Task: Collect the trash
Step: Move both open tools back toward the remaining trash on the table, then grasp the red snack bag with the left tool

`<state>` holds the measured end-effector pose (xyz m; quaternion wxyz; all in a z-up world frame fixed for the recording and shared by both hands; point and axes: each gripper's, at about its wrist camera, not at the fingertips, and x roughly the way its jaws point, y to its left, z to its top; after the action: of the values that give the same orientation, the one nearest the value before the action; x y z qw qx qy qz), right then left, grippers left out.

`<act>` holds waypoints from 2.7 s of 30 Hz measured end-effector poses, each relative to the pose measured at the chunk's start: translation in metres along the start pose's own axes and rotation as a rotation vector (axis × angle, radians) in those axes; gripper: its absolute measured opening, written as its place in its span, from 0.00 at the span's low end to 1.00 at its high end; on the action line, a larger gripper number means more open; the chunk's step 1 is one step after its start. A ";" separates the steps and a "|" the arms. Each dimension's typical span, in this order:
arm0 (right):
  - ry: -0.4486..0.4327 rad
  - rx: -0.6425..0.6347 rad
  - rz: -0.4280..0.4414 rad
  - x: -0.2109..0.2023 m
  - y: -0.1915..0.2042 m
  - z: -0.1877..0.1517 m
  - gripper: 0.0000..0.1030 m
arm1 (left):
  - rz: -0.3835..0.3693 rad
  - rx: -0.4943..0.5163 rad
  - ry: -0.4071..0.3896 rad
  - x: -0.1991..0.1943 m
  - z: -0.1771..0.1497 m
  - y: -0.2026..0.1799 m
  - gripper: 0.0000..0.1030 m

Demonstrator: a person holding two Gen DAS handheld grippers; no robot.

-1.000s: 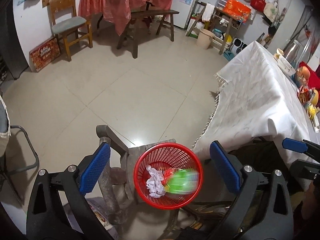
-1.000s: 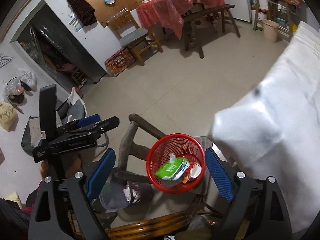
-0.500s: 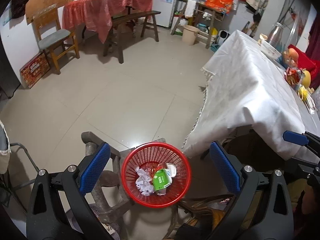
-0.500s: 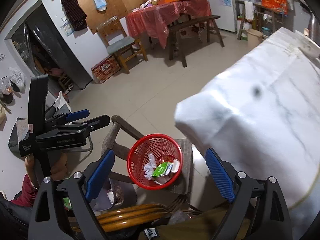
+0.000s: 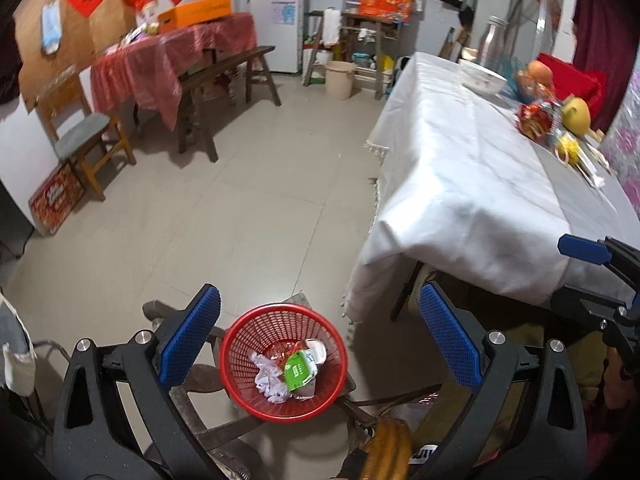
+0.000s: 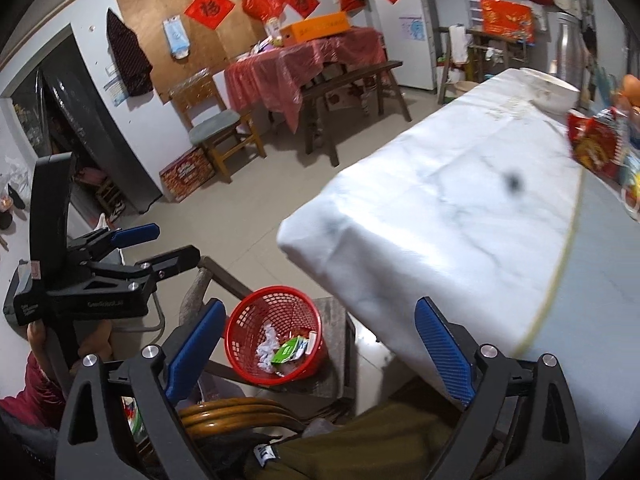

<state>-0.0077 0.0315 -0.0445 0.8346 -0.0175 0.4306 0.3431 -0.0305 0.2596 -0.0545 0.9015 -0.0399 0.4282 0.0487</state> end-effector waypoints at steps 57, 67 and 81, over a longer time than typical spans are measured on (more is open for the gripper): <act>-0.282 0.513 -0.445 -0.141 -0.339 -0.055 0.94 | -0.262 0.213 0.063 0.120 0.155 -0.317 0.93; -0.251 0.511 -0.408 -0.134 -0.345 -0.046 0.94 | -0.255 0.203 -0.029 0.145 0.214 -0.347 0.93; -0.199 0.506 -0.407 -0.122 -0.344 -0.047 0.95 | -0.208 0.277 -0.034 0.193 0.218 -0.358 0.93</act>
<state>0.1134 -0.3147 -0.0767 0.9017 0.1380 0.4064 0.0517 0.3018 -0.0599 -0.0560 0.9057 0.0417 0.4089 -0.1036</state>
